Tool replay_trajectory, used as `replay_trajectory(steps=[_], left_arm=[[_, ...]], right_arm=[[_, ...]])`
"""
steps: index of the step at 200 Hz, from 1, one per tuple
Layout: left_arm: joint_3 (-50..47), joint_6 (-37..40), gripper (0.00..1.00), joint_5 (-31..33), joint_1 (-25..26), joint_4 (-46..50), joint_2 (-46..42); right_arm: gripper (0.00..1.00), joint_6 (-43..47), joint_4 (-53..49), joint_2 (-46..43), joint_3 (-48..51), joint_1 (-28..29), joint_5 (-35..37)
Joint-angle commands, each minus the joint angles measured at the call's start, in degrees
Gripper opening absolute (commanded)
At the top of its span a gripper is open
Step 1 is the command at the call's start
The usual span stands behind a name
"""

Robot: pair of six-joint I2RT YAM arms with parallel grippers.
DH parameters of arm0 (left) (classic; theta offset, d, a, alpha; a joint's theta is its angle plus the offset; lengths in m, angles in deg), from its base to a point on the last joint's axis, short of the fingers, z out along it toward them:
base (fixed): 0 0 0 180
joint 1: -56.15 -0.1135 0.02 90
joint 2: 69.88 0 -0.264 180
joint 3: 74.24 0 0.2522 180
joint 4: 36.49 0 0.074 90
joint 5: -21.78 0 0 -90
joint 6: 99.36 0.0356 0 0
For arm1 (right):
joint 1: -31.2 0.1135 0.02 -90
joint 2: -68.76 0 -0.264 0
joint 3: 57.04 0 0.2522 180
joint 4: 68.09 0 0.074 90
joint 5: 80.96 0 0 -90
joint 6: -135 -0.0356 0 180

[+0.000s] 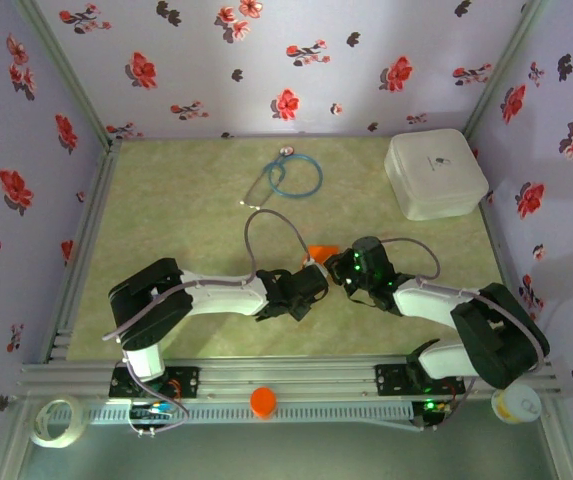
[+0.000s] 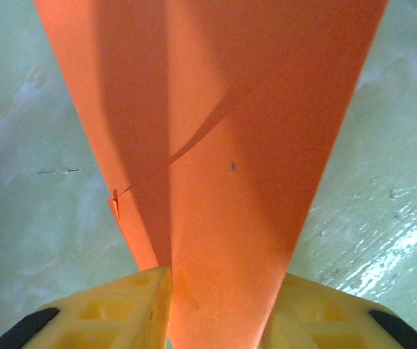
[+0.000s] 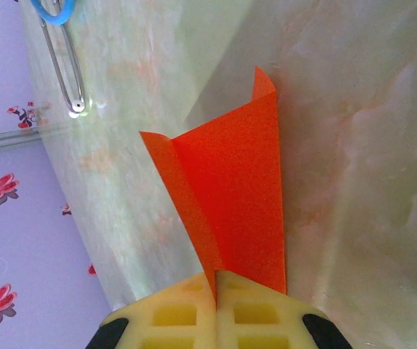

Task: Fold a paper plane with a square sheet of paper (pick it up from the middle)
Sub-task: Fold the wing for the fifth time at the center of the table.

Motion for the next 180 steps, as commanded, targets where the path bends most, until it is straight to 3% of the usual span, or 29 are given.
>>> replay_trajectory(steps=[1, 57, 103, 180], left_arm=[[1.5, 0.58, 0.31, 1.64, 0.48, 1.31, 0.74], [1.51, 0.46, 0.24, 1.77, 0.5, 1.28, 0.72], [1.51, 0.46, 0.32, 1.54, 0.53, 0.7, -0.47], [1.15, 0.4, 0.34, 1.41, 0.5, -0.27, -0.72]], right_arm=[[0.0, -0.52, -1.61, -1.46, -0.93, 0.45, 1.18], [0.0, -0.58, -1.78, -1.56, -0.41, 0.43, 1.18], [0.0, -0.52, -1.77, -1.43, -0.35, 0.45, 0.78], [0.0, -0.61, -1.49, -1.11, -0.27, 0.45, 0.56]])
